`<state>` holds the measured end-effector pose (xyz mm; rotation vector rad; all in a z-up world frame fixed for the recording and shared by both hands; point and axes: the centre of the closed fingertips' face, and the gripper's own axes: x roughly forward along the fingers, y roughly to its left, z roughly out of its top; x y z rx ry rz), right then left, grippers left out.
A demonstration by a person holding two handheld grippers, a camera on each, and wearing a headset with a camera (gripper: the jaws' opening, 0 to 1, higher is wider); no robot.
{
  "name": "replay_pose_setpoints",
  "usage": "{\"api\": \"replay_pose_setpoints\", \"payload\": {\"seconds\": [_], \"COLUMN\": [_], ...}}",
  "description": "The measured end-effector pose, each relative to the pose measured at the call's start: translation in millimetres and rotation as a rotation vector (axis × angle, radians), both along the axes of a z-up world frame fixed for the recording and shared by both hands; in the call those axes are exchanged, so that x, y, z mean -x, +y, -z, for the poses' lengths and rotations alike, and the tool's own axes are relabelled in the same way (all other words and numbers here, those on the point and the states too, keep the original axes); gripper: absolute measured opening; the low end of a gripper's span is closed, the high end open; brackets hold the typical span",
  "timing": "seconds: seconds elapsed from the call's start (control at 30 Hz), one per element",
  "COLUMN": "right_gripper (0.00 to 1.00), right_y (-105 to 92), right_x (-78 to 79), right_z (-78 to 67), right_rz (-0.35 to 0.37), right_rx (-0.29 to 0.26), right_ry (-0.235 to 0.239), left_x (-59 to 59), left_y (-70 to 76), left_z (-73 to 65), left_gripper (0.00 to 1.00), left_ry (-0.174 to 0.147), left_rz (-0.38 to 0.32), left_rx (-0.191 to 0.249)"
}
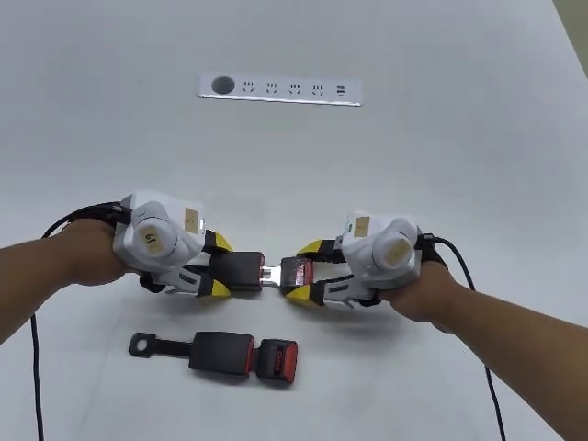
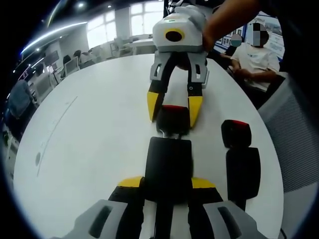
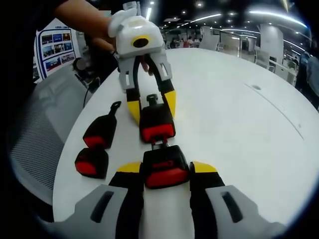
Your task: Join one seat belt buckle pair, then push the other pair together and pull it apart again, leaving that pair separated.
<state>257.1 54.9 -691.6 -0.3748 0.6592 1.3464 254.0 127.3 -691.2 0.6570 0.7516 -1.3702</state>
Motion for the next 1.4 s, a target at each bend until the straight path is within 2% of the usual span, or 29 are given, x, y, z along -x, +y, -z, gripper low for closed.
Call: {"api": "replay_pose_setpoints", "payload": {"seconds": [0.6, 0.77, 1.4], "right_gripper": [0.34, 0.34, 0.34], "right_y": [9.4, 22.9, 26.0], "right_x": [0.2, 1.7, 1.6], "right_z": [-2.5, -0.9, 3.1], "right_rz": [0.027, 0.024, 0.028], "right_rx": [-0.001, 0.001, 0.029], "right_ry": [0.005, 0.002, 0.003], "left_x": [-0.5, 0.2, 2.5], "left_y": [0.9, 1.5, 2.0], "left_z": [1.2, 0.9, -0.6], "left_gripper": [0.33, 0.33, 0.33], "left_ry": [0.007, 0.012, 0.015], "left_rz": [0.039, 0.077, 0.112], "left_rx": [-0.022, -0.038, -0.052]}}
